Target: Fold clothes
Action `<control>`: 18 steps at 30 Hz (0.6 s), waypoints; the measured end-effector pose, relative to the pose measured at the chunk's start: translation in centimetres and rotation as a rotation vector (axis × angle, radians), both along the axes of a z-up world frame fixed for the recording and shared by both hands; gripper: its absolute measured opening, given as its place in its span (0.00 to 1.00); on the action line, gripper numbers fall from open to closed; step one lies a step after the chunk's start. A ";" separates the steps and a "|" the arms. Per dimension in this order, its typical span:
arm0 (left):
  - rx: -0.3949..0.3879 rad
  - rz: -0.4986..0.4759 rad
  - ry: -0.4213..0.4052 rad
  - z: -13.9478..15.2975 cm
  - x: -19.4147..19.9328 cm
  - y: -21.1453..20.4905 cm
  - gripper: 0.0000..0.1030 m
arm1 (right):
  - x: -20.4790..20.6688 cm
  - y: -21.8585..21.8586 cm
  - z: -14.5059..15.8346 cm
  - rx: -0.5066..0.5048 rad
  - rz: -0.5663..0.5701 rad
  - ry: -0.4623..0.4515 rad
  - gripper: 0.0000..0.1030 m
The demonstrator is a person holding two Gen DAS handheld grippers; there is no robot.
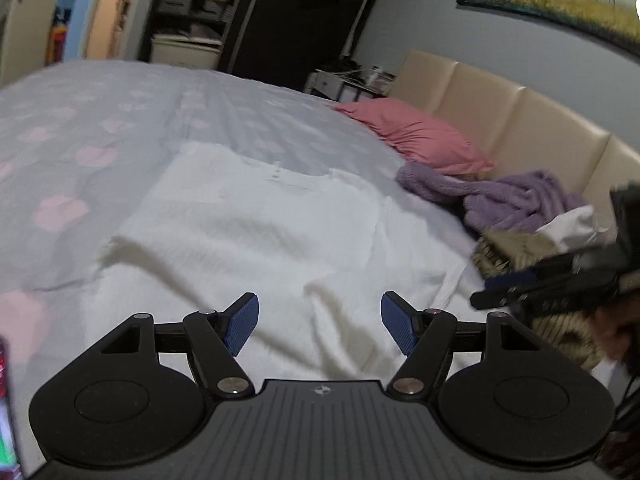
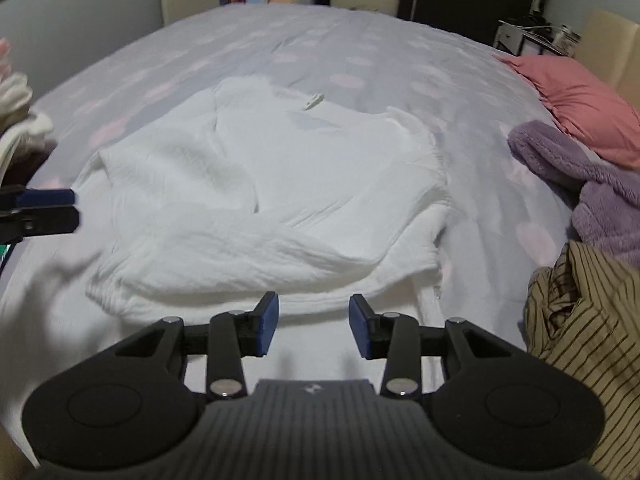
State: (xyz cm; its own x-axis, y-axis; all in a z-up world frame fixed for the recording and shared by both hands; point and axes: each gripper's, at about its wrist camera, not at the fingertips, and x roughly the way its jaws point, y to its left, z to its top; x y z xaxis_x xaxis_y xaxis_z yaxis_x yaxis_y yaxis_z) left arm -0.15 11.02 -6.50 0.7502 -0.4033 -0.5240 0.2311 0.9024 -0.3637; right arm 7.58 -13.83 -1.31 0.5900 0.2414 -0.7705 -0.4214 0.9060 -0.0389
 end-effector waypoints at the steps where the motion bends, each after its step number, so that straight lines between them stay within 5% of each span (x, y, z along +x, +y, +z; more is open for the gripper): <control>1: -0.026 -0.019 0.021 -0.3 1.1 -0.1 0.65 | 0.0 -0.1 0.0 0.014 0.001 0.001 0.41; 10: -0.073 -0.067 0.181 -3.8 8.0 -2.2 0.64 | -1.5 0.7 0.2 0.098 0.092 -0.013 0.42; 12: -0.103 -0.067 0.191 -4.5 8.4 -2.4 0.50 | -1.7 0.9 0.4 0.114 0.102 -0.011 0.42; 13: -0.113 -0.064 0.173 -4.4 8.2 -2.3 0.25 | -1.8 0.9 0.4 0.116 0.105 -0.011 0.42; 15: -0.133 -0.060 0.138 -4.4 7.8 -2.3 0.03 | -1.9 0.8 0.4 0.115 0.100 -0.012 0.42; 18: -0.184 -0.050 0.046 -3.9 6.2 -1.6 0.01 | -1.7 0.5 0.3 0.117 0.074 -0.008 0.42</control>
